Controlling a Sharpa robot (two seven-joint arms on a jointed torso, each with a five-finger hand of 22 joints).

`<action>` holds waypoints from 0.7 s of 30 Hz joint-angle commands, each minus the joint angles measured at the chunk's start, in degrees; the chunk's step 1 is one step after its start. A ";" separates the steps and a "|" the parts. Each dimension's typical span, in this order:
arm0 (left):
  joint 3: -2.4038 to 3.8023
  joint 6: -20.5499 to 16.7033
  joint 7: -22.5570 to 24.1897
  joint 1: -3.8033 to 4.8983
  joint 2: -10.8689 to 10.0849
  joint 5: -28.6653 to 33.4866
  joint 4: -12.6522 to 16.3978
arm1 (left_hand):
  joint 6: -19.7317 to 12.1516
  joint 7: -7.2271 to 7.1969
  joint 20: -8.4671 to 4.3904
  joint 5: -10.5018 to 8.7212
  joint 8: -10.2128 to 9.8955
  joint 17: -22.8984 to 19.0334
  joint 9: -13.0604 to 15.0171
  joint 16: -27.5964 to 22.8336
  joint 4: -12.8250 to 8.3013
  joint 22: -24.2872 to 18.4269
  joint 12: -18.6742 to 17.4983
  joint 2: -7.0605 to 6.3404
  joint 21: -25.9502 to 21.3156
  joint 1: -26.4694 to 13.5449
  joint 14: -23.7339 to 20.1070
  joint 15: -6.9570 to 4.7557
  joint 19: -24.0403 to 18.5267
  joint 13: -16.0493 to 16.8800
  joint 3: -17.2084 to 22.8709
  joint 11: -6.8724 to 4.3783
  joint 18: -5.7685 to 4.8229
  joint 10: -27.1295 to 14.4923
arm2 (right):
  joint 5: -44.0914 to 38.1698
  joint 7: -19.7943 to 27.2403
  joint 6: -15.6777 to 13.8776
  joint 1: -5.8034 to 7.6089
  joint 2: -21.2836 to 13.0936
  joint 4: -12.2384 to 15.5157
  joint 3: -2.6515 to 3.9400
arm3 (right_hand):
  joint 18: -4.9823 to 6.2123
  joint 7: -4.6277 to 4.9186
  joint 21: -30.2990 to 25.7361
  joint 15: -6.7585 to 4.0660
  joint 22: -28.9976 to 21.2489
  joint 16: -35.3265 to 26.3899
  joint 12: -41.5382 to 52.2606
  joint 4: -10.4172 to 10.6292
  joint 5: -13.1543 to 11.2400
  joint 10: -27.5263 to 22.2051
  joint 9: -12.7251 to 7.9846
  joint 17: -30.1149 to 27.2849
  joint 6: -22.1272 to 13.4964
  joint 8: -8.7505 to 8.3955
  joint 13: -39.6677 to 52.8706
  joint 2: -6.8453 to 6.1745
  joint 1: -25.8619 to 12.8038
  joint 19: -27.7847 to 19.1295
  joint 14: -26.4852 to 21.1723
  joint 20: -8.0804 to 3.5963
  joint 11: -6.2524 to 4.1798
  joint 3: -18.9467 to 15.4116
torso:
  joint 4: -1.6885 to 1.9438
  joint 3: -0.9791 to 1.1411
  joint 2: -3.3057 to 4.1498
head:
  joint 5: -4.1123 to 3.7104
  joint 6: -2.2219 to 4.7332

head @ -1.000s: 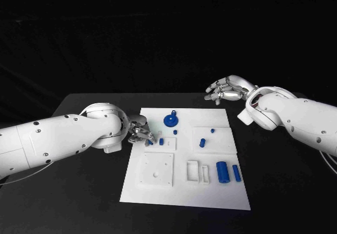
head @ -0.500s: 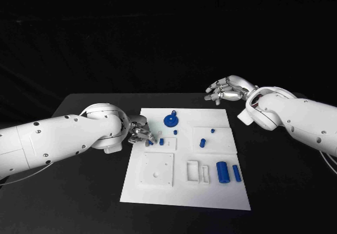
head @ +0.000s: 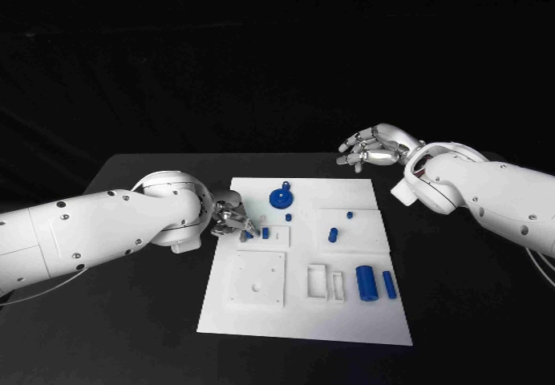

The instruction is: Assemble the parts on the task board

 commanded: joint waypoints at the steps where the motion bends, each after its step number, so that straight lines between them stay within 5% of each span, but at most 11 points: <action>1: -0.34 1.16 -0.58 -0.44 0.21 -0.07 0.06 | 0.95 0.19 -5.05 -0.39 0.08 -0.06 0.09 -0.34 0.80 -0.08 -0.20 -1.49 0.03 -0.78 -0.05 -0.46 -0.43 -0.08 -0.80 -1.00 -0.48 -1.35 | 0.08 0.60 0.67 -0.03 0.05 0.05 0.03 | 0.84 0.67 -0.39 0.15 0.08 -0.32 0.23 -0.07 0.35 -0.28 -0.07 0.07 -0.32 0.32 -0.05 0.02 -0.46 0.45 0.24 0.10 -0.09 0.12 | 0.01 -0.01 0.02 | 0.00 -0.01; 6: -0.35 0.84 -0.59 -0.44 0.10 -0.25 0.02 | 1.02 0.18 -5.12 -0.32 -0.13 -0.06 0.23 -0.30 0.98 -0.07 -0.18 -1.62 0.05 -1.22 -0.08 -0.47 -0.51 -0.09 -1.88 -1.05 -0.37 -1.35 | 0.08 0.58 0.69 -0.04 0.03 0.04 0.03 | 0.84 0.67 -0.39 0.15 0.09 -0.33 0.24 -0.07 0.36 -0.28 -0.07 0.08 -0.32 0.32 -0.06 0.03 -0.47 0.45 0.24 0.10 -0.09 0.12 | -0.02 -0.03 0.02 | 0.07 -0.01; 8: -0.35 0.76 -0.54 -0.44 0.11 -0.26 -0.11 | 1.07 0.18 -5.17 -0.16 -0.25 -0.06 0.32 -0.29 0.72 -0.07 -0.16 -0.77 0.07 -0.77 -0.10 -0.50 -0.55 -0.09 -2.00 -1.10 -0.29 -1.36 | 0.08 0.58 0.68 -0.04 0.05 0.02 0.03 | 0.84 0.67 -0.40 0.15 0.09 -0.33 0.24 -0.06 0.36 -0.28 -0.07 0.08 -0.32 0.32 -0.07 0.04 -0.47 0.45 0.24 0.10 -0.08 0.12 | -0.01 -0.04 0.05 | 0.07 0.01; 12: -0.35 0.37 -0.64 -0.44 0.08 -0.58 -0.30 | 1.24 0.18 -5.14 2.12 -0.75 -0.09 0.65 -0.24 -0.21 -0.03 -0.12 3.26 0.16 0.96 -0.19 -0.50 -0.78 -0.13 -1.46 -1.06 -0.23 -1.40 | 0.08 0.58 0.71 -0.04 0.08 0.04 0.03 | 0.84 0.67 -0.40 0.15 0.10 -0.34 0.25 -0.06 0.36 -0.28 -0.07 0.09 -0.32 0.32 -0.07 0.04 -0.47 0.45 0.24 0.10 -0.08 0.12 | 0.02 -0.07 0.02 | 0.06 0.04; 21: -0.33 -0.18 -0.41 -0.44 -0.05 -0.96 -0.60 | 1.56 0.20 -5.01 2.90 -1.27 -0.16 0.95 -0.23 0.56 -0.07 -0.12 4.70 0.26 2.15 -0.13 -0.44 -0.76 -0.24 1.56 -1.03 -0.37 -1.38 | 0.08 0.58 0.75 -0.07 0.13 -0.02 0.03 | 0.84 0.67 -0.41 0.15 0.11 -0.35 0.26 -0.06 0.37 -0.29 -0.08 0.10 -0.32 0.33 -0.09 0.05 -0.48 0.45 0.24 0.10 -0.08 0.12 | 0.03 -0.05 0.00 | 0.14 0.15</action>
